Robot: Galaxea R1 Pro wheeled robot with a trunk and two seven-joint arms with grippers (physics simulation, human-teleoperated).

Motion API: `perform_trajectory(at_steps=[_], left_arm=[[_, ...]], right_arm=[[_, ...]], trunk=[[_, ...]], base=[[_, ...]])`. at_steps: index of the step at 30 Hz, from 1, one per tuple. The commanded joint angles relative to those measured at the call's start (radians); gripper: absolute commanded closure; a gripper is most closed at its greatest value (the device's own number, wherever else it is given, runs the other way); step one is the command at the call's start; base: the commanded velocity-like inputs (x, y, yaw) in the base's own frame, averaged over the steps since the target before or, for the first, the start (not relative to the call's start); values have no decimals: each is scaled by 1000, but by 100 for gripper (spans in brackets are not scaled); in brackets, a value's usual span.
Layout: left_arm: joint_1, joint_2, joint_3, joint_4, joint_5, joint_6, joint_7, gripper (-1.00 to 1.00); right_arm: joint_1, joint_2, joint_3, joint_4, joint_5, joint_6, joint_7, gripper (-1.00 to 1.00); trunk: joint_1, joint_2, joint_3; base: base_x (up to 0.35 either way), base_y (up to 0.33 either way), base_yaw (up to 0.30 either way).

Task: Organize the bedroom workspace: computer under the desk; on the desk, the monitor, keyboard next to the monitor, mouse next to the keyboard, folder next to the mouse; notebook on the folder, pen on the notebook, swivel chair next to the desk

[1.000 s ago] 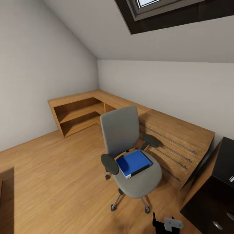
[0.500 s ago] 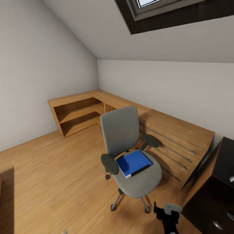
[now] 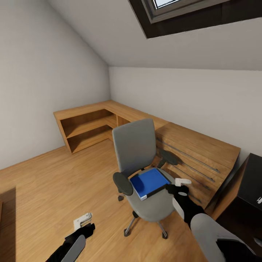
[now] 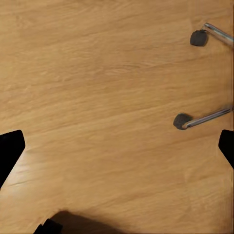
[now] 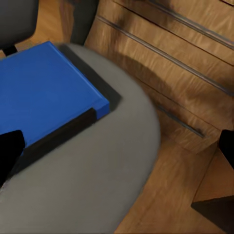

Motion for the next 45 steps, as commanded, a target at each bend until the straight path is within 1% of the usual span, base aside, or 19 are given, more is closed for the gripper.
perform_trajectory(at_steps=[1, 2, 3, 5, 6, 10, 13, 14, 17, 33, 39, 45], left_arm=[[-19, 2, 0, -2, 6, 13, 12, -100], [-35, 2, 5, -1, 7, 22, 15, -100], [-59, 2, 19, 1, 8, 36, 18, -100], [-75, 1, 41, 4, 8, 43, 20, -100], [-86, -1, 65, 6, 7, 46, 19, -100], [-98, -6, 93, 24, 6, 46, 17, -100], [-101, -8, 97, 49, 2, 46, 16, -100], [-104, -6, 100, 72, -3, 45, 15, -100], [-104, -8, 99, 75, -3, 37, 12, -100], [-104, -7, 99, 77, -4, 32, 17, -100], [-104, -3, 102, 77, -4, 6, 16, -100], [-104, -1, 108, 74, -2, -3, 18, -100]], right_arm=[[-24, 1, -6, 24, -8, 3, -1, -100], [-44, 0, -6, 46, -18, 4, 0, -100], [-76, 0, -6, 78, -43, 6, 0, -100], [-97, -1, -6, 99, -71, 7, 4, -100], [-110, -1, -5, 113, -97, 7, 14, -100], [-126, 1, -2, 134, -134, 7, 56, -100], [-129, 1, -2, 141, -144, 7, 71, -100], [-130, 0, -1, 146, -152, 6, 95, -100], [-129, 2, 0, 146, -151, 4, 122, -100], [-129, 1, 0, 146, -149, 2, 132, -100], [-129, 3, 1, 147, -149, 2, 133, -100], [-129, 3, 1, 146, -149, 2, 133, -100]], trunk=[[0, -1, -1], [0, -1, -1], [0, -1, -1], [0, -1, -1], [0, -1, -1], [0, -1, -1], [0, -1, -1], [0, -1, -1], [0, -1, -1], [0, -1, -1], [0, -1, -1], [0, -1, -1]], base=[[0, 0, 0], [0, 0, 0], [0, 0, 0], [0, 0, 0], [0, 0, 0], [0, 0, 0], [0, 0, 0], [13, 0, 0], [143, 0, 0], [300, -15, 0], [88, -22, 35], [16, -4, 163]])
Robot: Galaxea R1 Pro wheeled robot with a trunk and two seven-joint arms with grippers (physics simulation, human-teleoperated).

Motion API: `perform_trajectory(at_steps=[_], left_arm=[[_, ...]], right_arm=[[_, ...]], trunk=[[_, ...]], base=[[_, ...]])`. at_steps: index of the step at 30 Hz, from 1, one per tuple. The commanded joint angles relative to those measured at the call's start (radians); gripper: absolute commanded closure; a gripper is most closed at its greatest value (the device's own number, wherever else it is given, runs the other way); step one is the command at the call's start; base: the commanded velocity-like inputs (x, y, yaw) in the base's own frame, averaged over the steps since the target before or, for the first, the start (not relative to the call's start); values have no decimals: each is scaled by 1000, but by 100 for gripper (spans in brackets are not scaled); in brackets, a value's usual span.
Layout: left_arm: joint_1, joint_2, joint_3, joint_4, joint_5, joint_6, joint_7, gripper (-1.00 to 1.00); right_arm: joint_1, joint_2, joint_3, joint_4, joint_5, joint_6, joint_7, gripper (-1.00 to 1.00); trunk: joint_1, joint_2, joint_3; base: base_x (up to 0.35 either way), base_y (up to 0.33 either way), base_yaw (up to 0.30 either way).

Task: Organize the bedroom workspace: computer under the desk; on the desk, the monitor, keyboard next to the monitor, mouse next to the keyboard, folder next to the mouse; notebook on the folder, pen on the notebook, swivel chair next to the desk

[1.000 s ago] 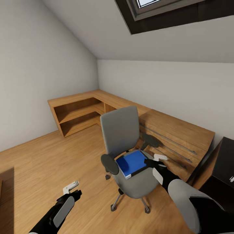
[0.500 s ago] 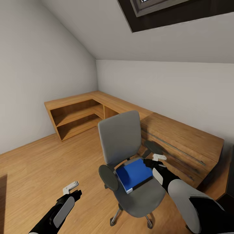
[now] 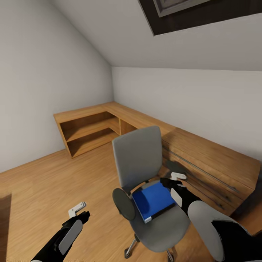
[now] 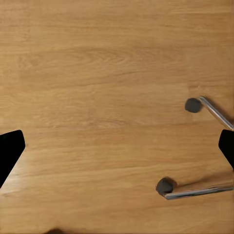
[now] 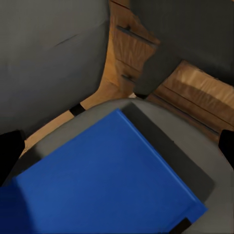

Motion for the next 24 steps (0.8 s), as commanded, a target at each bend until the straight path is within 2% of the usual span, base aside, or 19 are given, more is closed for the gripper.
perform_trajectory(at_steps=[1, 4, 12, 24], left_arm=[[-1, 1, -4, -4, 5, 2, 8, -100], [-1, 1, -3, -22, 8, 1, 9, -100], [-1, 1, -3, -108, 11, 1, 22, -100], [-1, 0, -4, -108, 16, 2, 23, -100]], right_arm=[[0, 0, -4, -1, -5, 1, -1, -100], [0, -1, -4, -2, -4, 1, -1, -100], [0, -6, -3, -4, 0, -1, -1, -100], [0, -6, -3, -2, 1, -1, -1, -100]], trunk=[[0, -1, -1], [0, -1, -1], [31, -57, -26], [77, -141, -64]], base=[[5, -1, 204], [3, -1, 170], [1, 0, 42], [0, 0, 1]])
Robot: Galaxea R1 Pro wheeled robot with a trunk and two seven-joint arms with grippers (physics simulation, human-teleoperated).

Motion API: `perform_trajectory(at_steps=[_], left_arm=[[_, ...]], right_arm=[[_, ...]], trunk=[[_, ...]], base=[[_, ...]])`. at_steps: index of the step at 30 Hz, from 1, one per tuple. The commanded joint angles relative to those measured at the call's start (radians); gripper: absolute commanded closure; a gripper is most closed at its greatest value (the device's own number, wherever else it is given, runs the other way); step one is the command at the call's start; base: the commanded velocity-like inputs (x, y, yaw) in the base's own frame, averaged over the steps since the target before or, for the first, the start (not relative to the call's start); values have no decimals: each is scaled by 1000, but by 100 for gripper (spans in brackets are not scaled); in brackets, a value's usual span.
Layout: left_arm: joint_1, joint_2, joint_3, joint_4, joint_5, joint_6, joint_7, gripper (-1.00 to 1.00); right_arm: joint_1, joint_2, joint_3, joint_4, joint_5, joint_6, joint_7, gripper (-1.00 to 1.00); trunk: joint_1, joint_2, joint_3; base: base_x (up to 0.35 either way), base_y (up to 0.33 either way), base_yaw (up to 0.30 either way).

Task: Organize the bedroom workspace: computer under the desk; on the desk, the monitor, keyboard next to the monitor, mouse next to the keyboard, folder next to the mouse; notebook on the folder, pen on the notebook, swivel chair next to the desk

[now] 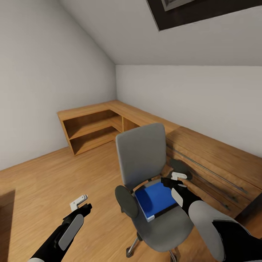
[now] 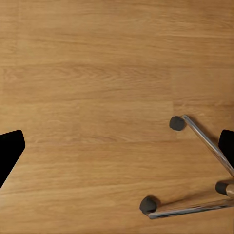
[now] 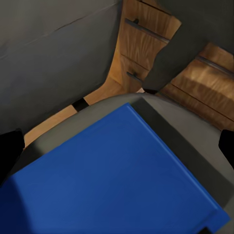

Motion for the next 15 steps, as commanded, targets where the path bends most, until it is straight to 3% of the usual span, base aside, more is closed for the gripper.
perform_trajectory(at_steps=[1, 15], left_arm=[[-1, 1, -4, -1, 5, 2, 7, -100], [-1, 2, -4, 0, 6, 3, 8, -100]], right_arm=[[0, 1, -4, -1, -6, 1, -1, -100], [0, 1, -6, -8, -14, 3, -3, -100]], trunk=[[4, -8, -4], [58, -106, -48]], base=[[0, 0, 0], [0, 0, 0]])
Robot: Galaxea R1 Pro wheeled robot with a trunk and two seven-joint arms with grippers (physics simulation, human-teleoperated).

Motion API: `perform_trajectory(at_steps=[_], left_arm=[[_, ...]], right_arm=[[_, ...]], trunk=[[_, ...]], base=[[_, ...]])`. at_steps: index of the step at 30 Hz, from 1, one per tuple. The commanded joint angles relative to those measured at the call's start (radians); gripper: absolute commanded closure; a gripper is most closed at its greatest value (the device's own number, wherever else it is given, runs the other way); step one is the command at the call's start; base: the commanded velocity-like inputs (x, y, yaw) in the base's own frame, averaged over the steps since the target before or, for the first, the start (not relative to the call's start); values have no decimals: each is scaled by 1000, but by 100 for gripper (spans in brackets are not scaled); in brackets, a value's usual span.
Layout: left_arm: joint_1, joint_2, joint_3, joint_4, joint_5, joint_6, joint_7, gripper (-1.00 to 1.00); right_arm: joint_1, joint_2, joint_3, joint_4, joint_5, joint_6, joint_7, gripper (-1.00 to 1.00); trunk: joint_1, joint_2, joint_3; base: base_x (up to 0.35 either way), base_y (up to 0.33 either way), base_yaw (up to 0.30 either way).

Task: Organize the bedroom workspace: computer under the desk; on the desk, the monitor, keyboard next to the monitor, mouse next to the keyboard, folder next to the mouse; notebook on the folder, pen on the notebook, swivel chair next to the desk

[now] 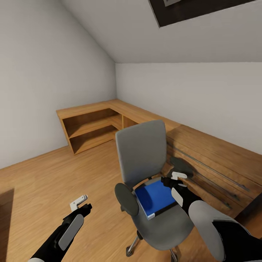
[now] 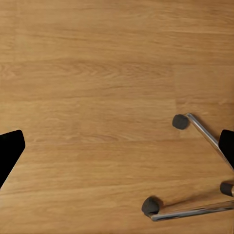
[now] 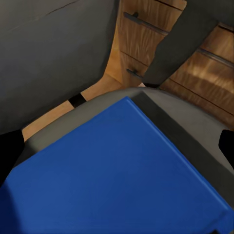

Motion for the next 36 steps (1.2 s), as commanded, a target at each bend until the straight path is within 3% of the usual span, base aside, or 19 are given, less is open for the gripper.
perform_trajectory(at_steps=[1, 14, 19, 36], left_arm=[[-1, 2, -4, -2, 4, 2, 7, -100], [-1, 1, -3, -1, 4, 2, 7, -100], [-1, 2, -6, 43, -4, 6, 0, -100], [-1, 2, -7, 50, -2, 4, 0, -100]], right_arm=[[0, 1, -5, -2, -6, 1, -1, -100], [0, 2, -5, -1, -6, -4, -2, -100], [0, 3, -3, 6, 0, -5, -1, -100], [0, 1, -3, 7, 4, -3, 0, -100]], trunk=[[4, -8, -4], [54, -99, -45], [54, -99, -45], [54, -99, -45]], base=[[0, 0, 0], [0, 0, 0], [13, 0, 0], [115, 0, 0]])
